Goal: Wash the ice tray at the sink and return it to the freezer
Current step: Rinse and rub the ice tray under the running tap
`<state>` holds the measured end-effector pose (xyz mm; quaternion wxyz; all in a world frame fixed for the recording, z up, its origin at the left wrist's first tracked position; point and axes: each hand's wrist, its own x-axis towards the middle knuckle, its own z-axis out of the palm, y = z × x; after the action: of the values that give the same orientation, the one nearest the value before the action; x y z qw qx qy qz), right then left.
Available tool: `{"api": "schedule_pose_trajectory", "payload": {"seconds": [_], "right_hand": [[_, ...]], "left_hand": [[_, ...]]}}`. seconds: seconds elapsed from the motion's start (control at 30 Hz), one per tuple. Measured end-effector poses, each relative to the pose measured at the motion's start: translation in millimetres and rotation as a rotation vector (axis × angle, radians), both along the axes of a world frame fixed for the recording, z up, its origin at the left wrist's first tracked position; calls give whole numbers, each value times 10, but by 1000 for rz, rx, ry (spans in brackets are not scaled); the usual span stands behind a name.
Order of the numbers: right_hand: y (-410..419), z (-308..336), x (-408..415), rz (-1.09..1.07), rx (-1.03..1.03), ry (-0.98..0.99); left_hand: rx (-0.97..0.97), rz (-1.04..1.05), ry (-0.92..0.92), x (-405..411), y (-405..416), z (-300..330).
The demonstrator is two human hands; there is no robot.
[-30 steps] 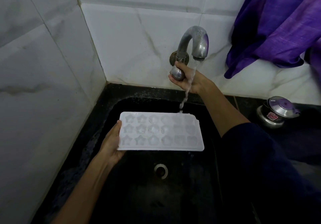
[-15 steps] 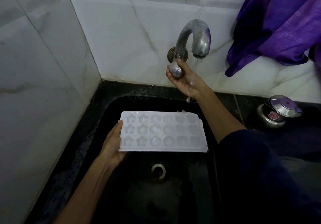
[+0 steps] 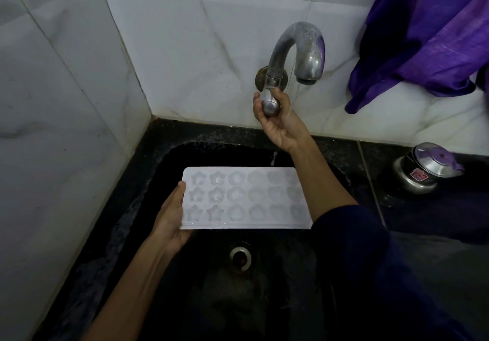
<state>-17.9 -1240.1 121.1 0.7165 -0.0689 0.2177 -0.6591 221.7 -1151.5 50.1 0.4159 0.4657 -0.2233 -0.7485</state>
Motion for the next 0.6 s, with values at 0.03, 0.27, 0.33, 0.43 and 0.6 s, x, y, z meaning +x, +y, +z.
{"api": "schedule_pose_trajectory", "payload": {"seconds": [0.03,0.27,0.33,0.43,0.6], "right_hand": [[3,-3,11,-3,-4,-9],[11,-22,58,-57,-9,-84],[18,-29,86,-81,-24,-74],[53,10,101,-85,-21,-65],[176,130,5,-13,106,32]], "left_hand": [[1,5,0,-2,3,1],[-15,13,-13,-2,63,53],[-26,18,-16,10,84,68],[-43,22,-11,25,106,87],[-72,33,-30,45,147,136]]}}
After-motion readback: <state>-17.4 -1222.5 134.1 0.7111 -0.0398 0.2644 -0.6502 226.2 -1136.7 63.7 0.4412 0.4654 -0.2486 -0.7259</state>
